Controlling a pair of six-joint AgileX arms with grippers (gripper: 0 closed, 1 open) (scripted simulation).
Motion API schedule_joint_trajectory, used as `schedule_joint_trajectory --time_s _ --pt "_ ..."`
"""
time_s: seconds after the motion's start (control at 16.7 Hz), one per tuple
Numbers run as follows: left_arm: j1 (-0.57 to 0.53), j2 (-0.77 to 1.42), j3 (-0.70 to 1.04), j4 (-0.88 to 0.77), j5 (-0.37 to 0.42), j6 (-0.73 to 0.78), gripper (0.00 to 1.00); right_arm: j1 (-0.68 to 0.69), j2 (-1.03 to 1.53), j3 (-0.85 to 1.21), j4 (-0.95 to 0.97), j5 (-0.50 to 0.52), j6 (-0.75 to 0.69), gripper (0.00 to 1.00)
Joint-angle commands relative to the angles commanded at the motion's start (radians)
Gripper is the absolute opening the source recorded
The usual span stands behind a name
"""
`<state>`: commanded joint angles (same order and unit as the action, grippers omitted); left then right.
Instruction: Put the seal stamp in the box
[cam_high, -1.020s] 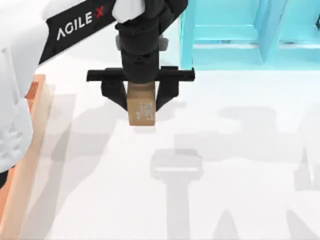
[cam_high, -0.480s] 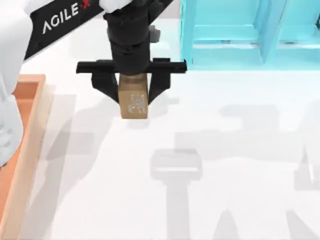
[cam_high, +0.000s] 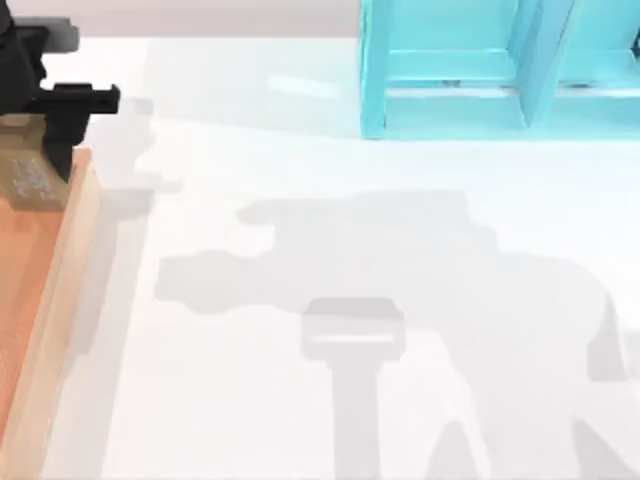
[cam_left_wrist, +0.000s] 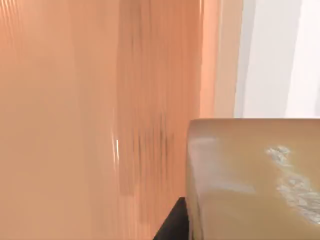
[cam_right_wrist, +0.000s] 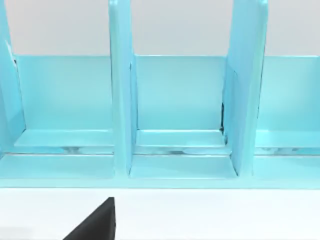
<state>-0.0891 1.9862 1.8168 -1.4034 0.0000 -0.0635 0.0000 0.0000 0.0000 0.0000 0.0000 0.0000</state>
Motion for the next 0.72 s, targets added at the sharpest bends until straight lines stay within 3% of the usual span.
schedule_joint_trajectory --time_s 0.18,0.36,0.72 --pt "0.206 -0.098 -0.106 0.004 -0.002 0.204 0.00 0.000 0.000 0.000 0.000 0.000 0.000 1.00" --pt "0.331 -0.174 -0.184 0.012 -0.002 0.329 0.00 0.000 0.000 0.000 0.000 0.000 0.000 1.00" --pt "0.360 -0.192 -0.204 0.013 -0.004 0.362 0.00 0.000 0.000 0.000 0.000 0.000 0.000 1.00"
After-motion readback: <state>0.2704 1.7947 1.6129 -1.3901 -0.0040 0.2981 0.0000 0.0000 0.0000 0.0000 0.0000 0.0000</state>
